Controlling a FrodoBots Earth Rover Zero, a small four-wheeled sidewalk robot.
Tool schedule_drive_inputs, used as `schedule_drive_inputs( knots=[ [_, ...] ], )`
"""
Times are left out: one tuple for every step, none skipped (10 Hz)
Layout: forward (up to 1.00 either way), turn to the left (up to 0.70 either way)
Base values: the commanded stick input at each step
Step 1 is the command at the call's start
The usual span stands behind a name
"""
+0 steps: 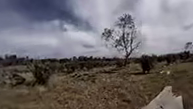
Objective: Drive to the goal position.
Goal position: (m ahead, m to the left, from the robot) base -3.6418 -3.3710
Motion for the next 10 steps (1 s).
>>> schedule_drive_inputs(
  knots=[
    [0.70,0.27],
    [0.70,0.27],
    [0.70,0.00],
    [0.70,0.00],
    [0.70,0.00],
    [0.70,0.00],
    [0.70,0.00],
    [0.70,0.00],
    [0.70,0.00],
    [0.70,0.00]
  ],
)
